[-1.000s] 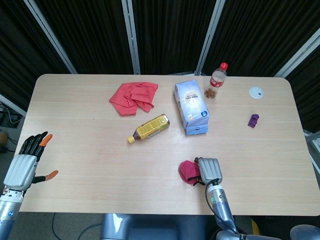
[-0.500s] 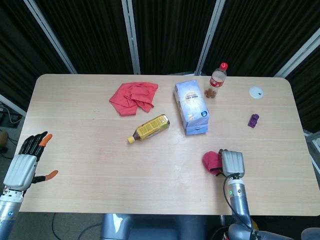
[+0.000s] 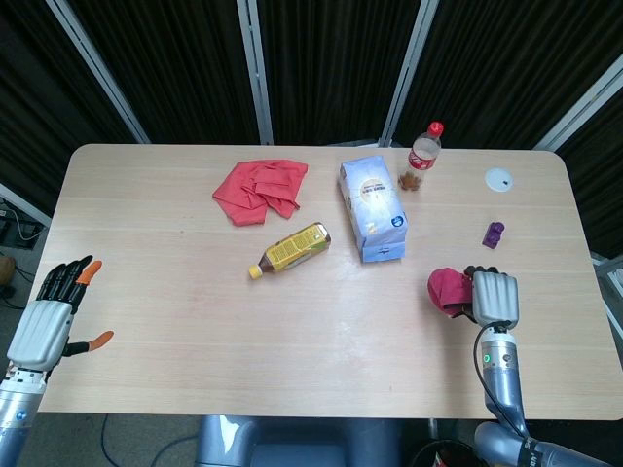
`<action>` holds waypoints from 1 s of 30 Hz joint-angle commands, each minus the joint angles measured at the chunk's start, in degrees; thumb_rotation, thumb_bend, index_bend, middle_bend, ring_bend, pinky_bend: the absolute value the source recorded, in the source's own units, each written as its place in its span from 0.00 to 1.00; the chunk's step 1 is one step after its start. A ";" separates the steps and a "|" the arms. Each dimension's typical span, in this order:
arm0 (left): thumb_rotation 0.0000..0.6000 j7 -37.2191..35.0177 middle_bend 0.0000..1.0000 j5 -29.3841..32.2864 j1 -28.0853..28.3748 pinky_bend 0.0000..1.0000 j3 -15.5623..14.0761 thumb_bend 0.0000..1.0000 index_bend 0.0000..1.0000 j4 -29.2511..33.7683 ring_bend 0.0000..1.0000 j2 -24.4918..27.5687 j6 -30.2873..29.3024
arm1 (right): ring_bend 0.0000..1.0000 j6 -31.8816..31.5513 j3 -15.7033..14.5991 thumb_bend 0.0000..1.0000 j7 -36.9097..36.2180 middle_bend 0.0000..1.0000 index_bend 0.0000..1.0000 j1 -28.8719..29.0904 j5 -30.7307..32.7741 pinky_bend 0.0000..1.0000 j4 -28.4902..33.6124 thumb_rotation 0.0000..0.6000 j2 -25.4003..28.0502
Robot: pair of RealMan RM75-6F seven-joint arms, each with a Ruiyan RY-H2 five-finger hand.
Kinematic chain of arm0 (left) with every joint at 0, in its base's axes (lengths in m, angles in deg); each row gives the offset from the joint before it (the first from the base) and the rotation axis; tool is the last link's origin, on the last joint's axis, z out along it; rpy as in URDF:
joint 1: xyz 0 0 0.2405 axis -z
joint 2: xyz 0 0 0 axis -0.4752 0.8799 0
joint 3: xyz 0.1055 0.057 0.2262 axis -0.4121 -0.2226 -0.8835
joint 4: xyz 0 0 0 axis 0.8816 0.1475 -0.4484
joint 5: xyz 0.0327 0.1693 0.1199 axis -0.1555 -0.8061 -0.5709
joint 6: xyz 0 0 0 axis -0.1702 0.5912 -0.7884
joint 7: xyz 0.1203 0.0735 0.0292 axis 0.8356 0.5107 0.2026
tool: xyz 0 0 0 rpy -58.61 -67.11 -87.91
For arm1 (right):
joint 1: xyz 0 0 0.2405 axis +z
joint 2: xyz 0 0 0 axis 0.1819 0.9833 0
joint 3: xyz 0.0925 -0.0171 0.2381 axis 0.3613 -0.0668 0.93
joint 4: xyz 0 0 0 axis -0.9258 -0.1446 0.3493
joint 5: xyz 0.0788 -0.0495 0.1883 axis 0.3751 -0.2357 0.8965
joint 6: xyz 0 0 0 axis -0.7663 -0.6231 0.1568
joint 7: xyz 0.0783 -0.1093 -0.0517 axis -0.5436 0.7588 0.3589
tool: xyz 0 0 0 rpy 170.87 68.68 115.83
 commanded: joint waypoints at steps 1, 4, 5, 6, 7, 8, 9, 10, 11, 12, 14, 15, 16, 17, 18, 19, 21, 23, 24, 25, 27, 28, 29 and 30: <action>1.00 0.01 0.00 0.04 -0.01 0.00 0.03 0.00 0.01 -0.05 0.00 -0.03 -0.03 | 0.06 0.36 -0.16 0.17 -0.67 0.17 0.26 -0.15 -1.10 0.23 1.37 1.00 1.83; 1.00 0.00 0.00 0.04 -0.02 0.00 0.06 0.00 0.01 -0.07 0.00 -0.07 -0.08 | 0.00 -0.07 -0.53 0.11 0.42 0.06 0.14 -0.27 -1.78 0.16 2.68 1.00 3.68; 1.00 0.02 0.00 0.04 -0.02 0.00 0.06 0.00 0.01 -0.10 0.00 -0.07 -0.08 | 0.00 -0.21 -0.46 0.10 0.64 0.04 0.12 -0.35 -1.60 0.15 3.24 1.00 4.14; 1.00 0.03 0.00 0.03 -0.02 0.00 0.06 0.00 0.01 -0.10 0.00 -0.07 -0.08 | 0.00 -0.28 -0.38 0.09 0.89 0.03 0.11 -0.44 -1.33 0.15 3.88 1.00 4.64; 1.00 0.04 0.00 0.03 -0.01 0.00 0.07 0.00 0.01 -0.10 0.00 -0.07 -0.08 | 0.00 -0.33 -0.28 0.08 1.23 0.03 0.10 -0.51 -0.98 0.15 4.52 1.00 5.18; 1.00 0.06 0.00 0.05 -0.02 0.00 0.08 0.00 0.01 -0.08 0.00 -0.07 -0.09 | 0.00 -0.46 -0.20 0.08 1.61 0.02 0.10 -0.60 -0.65 0.15 5.16 1.00 5.75; 1.00 0.08 0.00 0.05 -0.02 0.00 0.08 0.00 0.01 -0.07 0.00 -0.06 -0.10 | 0.00 -0.62 -0.05 0.08 1.78 0.02 0.10 -0.72 -0.35 0.15 5.72 1.00 6.35; 1.00 0.09 0.00 0.05 -0.03 0.00 0.08 0.00 0.01 -0.07 0.00 -0.07 -0.11 | 0.00 -0.84 0.03 0.07 1.85 0.01 0.10 -0.90 -0.19 0.15 6.39 1.00 6.96; 1.00 0.11 0.00 0.04 -0.04 0.00 0.08 0.00 0.01 -0.08 0.00 -0.07 -0.12 | 0.00 -1.02 0.06 0.07 1.92 0.01 0.10 -1.09 -0.01 0.15 7.06 1.00 7.59; 1.00 0.13 0.00 0.03 -0.04 0.00 0.08 0.00 0.01 -0.09 0.00 -0.07 -0.12 | 0.00 -1.14 0.05 0.07 1.86 0.01 0.09 -1.33 0.17 0.15 7.80 1.00 8.28; 1.00 0.14 0.00 0.05 -0.03 0.00 0.08 0.00 0.01 -0.06 0.00 -0.05 -0.10 | 0.00 -1.53 -0.16 0.07 0.91 0.00 0.09 -2.13 -0.10 0.14 9.68 1.00 10.09; 1.00 0.13 0.00 0.05 -0.04 0.00 0.09 0.00 0.01 -0.06 0.00 -0.06 -0.12 | 0.00 -1.81 -0.41 0.07 0.14 0.00 0.09 -2.62 -0.68 0.14 10.65 1.00 11.06; 1.00 0.11 0.00 0.04 -0.05 0.00 0.10 0.00 0.01 -0.08 0.00 -0.05 -0.15 | 0.00 -2.19 -0.78 0.07 -0.80 0.00 0.08 -3.17 -1.59 0.14 11.58 1.00 12.09; 1.00 0.09 0.00 0.00 -0.05 0.00 0.10 0.00 0.01 -0.09 0.00 -0.05 -0.18 | 0.00 -2.94 -1.29 0.07 -2.16 0.00 0.08 -3.97 -3.08 0.14 12.61 1.00 13.30; 1.00 0.09 0.00 -0.03 -0.04 0.00 0.09 0.00 0.01 -0.11 0.00 -0.05 -0.18 | 0.00 -3.70 -1.96 0.07 -3.63 0.00 0.08 -4.79 -4.87 0.14 13.47 1.00 14.49; 1.00 0.11 0.00 -0.07 -0.03 0.00 0.07 0.00 0.01 -0.13 0.00 -0.05 -0.18 | 0.00 -4.51 -2.71 0.07 -5.11 0.00 0.08 -5.61 -6.87 0.14 14.09 1.00 15.68; 1.00 0.45 0.00 -0.26 -0.08 0.00 0.03 0.00 0.01 -0.18 0.00 -0.05 -0.34 | 0.00 -10.33 -6.62 0.07 -11.43 0.00 0.08 -10.23 -16.10 0.14 15.90 1.00 20.52; 1.00 0.65 0.00 -0.36 -0.12 0.00 0.03 0.00 0.01 -0.22 0.00 -0.09 -0.50 | 0.00 -13.41 -8.88 0.07 -16.35 0.00 0.08 -12.78 -21.20 0.14 14.63 1.00 22.65; 1.00 0.71 0.00 -0.38 -0.13 0.00 0.04 0.00 0.01 -0.23 0.00 -0.10 -0.55 | 0.00 -14.45 -9.61 0.07 -18.06 0.00 0.08 -13.68 -22.67 0.14 13.99 1.00 23.15; 1.00 0.93 0.00 -0.36 -0.16 0.00 0.05 0.00 0.01 -0.30 0.00 -0.12 -0.59 | 0.00 -15.94 -10.57 0.07 -20.51 0.00 0.07 -14.93 -24.55 0.14 13.05 1.00 23.67; 1.00 1.70 0.00 -0.11 -0.18 0.00 0.05 0.00 0.01 -0.50 0.00 -0.08 -0.46 | 0.00 -17.77 -12.08 0.07 -23.03 0.00 0.04 -16.62 -27.07 0.13 11.36 1.00 24.50; 1.00 2.41 0.00 0.25 -0.17 0.00 0.01 0.00 0.00 -0.56 0.00 0.04 -0.11 | 0.00 -18.86 -12.91 0.07 -23.98 0.00 0.02 -17.59 -28.43 0.11 10.26 1.00 24.95; 1.00 3.04 0.00 0.63 -0.13 0.00 -0.01 0.00 0.00 -0.55 0.00 0.18 0.25 | 0.00 -19.63 -13.40 0.07 -24.48 0.00 0.01 -18.25 -29.31 0.10 9.46 1.00 25.19; 1.00 3.50 0.00 0.97 -0.08 0.00 0.00 0.00 0.00 -0.44 0.00 0.33 0.58 | 0.00 -20.33 -13.79 0.06 -24.89 0.00 0.00 -18.86 -30.00 0.08 8.81 1.00 25.35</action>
